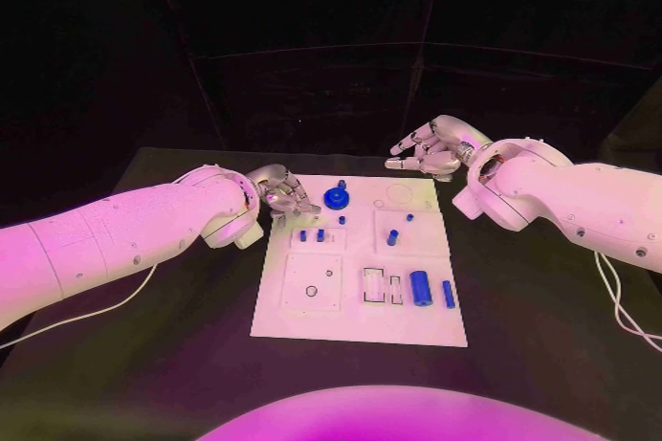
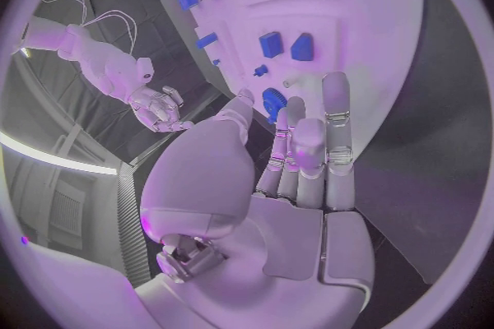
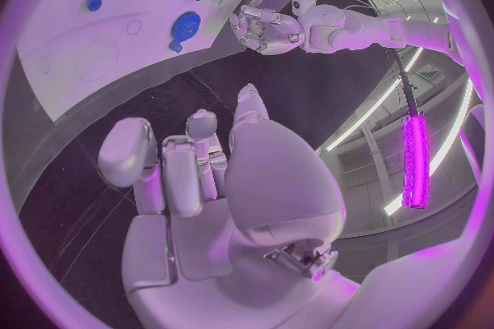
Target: Assemble the parts on the task board
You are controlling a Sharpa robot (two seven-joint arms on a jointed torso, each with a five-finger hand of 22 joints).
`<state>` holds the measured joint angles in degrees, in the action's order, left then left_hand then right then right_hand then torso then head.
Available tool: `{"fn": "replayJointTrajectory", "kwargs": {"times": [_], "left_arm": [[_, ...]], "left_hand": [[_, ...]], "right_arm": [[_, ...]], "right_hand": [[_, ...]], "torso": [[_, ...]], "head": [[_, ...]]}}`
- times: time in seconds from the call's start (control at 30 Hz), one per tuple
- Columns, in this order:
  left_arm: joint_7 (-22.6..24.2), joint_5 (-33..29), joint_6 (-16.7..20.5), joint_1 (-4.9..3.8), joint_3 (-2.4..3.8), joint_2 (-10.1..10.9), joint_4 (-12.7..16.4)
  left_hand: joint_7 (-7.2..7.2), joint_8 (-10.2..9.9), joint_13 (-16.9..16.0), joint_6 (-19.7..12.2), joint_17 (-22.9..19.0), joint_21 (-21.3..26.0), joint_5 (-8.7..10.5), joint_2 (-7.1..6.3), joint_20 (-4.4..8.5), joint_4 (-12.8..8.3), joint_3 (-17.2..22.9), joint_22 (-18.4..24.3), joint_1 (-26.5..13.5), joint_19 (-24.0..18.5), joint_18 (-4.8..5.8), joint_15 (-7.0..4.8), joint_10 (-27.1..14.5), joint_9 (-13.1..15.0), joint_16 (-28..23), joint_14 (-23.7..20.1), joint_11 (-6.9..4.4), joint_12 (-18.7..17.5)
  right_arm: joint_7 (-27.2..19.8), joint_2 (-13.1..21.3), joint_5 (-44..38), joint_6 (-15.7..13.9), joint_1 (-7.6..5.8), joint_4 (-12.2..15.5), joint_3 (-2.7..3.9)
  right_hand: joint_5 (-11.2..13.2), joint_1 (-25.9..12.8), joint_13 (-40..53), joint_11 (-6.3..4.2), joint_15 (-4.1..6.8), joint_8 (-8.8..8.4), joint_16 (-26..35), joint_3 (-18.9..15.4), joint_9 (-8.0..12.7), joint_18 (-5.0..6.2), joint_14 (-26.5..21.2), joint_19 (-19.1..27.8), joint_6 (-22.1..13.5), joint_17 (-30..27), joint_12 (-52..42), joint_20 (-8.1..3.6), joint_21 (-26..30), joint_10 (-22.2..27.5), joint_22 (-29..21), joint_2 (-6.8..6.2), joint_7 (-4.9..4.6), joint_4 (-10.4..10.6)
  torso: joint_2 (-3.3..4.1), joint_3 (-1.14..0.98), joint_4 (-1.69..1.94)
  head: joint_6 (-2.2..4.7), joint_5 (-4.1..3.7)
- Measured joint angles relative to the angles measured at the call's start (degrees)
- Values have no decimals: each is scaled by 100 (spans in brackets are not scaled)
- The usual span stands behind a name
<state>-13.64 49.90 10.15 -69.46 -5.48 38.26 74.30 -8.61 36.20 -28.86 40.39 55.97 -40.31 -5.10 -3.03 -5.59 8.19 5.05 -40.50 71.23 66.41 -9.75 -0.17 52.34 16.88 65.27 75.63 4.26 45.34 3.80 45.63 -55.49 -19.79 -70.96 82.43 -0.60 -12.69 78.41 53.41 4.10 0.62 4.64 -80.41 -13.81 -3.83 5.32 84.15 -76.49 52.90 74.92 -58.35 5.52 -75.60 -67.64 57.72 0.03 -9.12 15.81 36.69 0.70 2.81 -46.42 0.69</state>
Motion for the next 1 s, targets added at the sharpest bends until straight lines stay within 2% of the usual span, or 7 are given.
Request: {"fn": "replayJointTrajectory", "kwargs": {"times": [0.1, 0.17, 0.3, 0.47, 0.6, 0.7, 1.0], "left_arm": [[369, -4, 40, -3, -4, -158, -147], [648, 89, 63, -4, -7, -287, -263], [1086, 519, 50, -4, -10, -531, -493], [1434, 1243, -2, -2, -11, -791, -735], [1539, 1786, -33, 3, -11, -977, -935], [1559, 2128, -73, 4, -11, -1084, -1061], [1558, 2718, -290, 26, -9, -1313, -1336]], "left_hand": [[-55, -205, 349, 19, -684, 285, 0, 85, -76, -332, 306, 209, 648, -76, 0, 63, -277, -202, -586, -363, 62, -398], [-105, -411, 624, 135, -967, 430, 0, 21, -76, -517, 491, 319, 894, -76, 0, 96, -328, -383, -825, -515, 102, -661], [-123, -801, 1103, 234, -1624, 649, 0, -163, -107, -752, 695, 485, 1061, -107, 1, 147, -496, -688, -1382, -833, 175, -1137], [-110, -1074, 1472, 411, -1826, 692, 0, -272, -117, -893, 772, 603, 989, 82, 2, 124, -457, -914, -1444, -611, 176, -1367], [-76, -1289, 1735, 589, -936, 622, 23, -353, -92, -944, 803, 604, 900, 447, 1, 105, -420, -1078, -546, 29, 178, -1497], [-47, -1383, 1849, 693, -397, 518, 23, -324, -79, -971, 818, 550, 856, 619, 1, 86, -390, -1148, -29, 300, 147, -1518], [-44, -1550, 2019, 864, 309, 176, 134, -352, -61, -964, 634, 269, 647, 882, 1, 69, -329, -1253, 644, 599, 125, -1538]], "right_arm": [[-1, -7, 0, -1, 0, -6, 0], [-2, -15, 0, -1, 0, -9, 0], [-5, -29, 0, -1, 0, -16, 0], [-9, -40, 0, -2, 0, -21, 0], [-11, -52, -1, -4, 0, -24, 0], [-13, -63, -1, -4, 0, -26, 0], [-15, -86, -1, -7, 0, -38, 0]], "right_hand": [[0, -22, 0, 0, 0, 0, 0, -15, 0, 0, 0, 0, 0, 0, 0, 0, 0, 0, 0, 22, 0, 15], [0, -22, 0, 0, 0, 0, 0, -15, 0, -1, 0, 0, 0, 0, 0, 0, 0, 0, 0, 22, 0, 15], [0, -22, -3, 0, 0, 0, 0, -15, 0, 0, 0, 0, 0, -1, 0, 0, 0, 0, 0, 22, 0, 15], [0, -22, -6, 0, 0, 0, 0, -15, 0, 0, 0, 0, 0, 0, 0, 0, 0, 0, 0, 22, 0, 15], [0, -22, -11, 0, 0, 0, 0, -15, 0, 0, 0, 0, 0, -1, 0, 0, 0, 0, 0, 22, 0, 15], [0, -22, -11, 0, 0, 0, 0, -15, 0, -1, 0, 0, 0, -1, 0, 0, 0, 0, 1, 22, 0, 15], [0, -22, -10, 0, 0, 0, 0, -15, 0, -1, 0, 0, 0, -1, 0, 0, 0, 0, 1, 22, 0, 15]], "torso": [[1, 0, -3], [2, 1, -8], [5, 3, -14], [7, 4, -18], [7, 3, -18], [7, 3, -14], [9, 3, -11]], "head": [[16, -12], [34, -19], [64, -46], [92, -62], [103, -73], [103, -75], [91, -82]]}}
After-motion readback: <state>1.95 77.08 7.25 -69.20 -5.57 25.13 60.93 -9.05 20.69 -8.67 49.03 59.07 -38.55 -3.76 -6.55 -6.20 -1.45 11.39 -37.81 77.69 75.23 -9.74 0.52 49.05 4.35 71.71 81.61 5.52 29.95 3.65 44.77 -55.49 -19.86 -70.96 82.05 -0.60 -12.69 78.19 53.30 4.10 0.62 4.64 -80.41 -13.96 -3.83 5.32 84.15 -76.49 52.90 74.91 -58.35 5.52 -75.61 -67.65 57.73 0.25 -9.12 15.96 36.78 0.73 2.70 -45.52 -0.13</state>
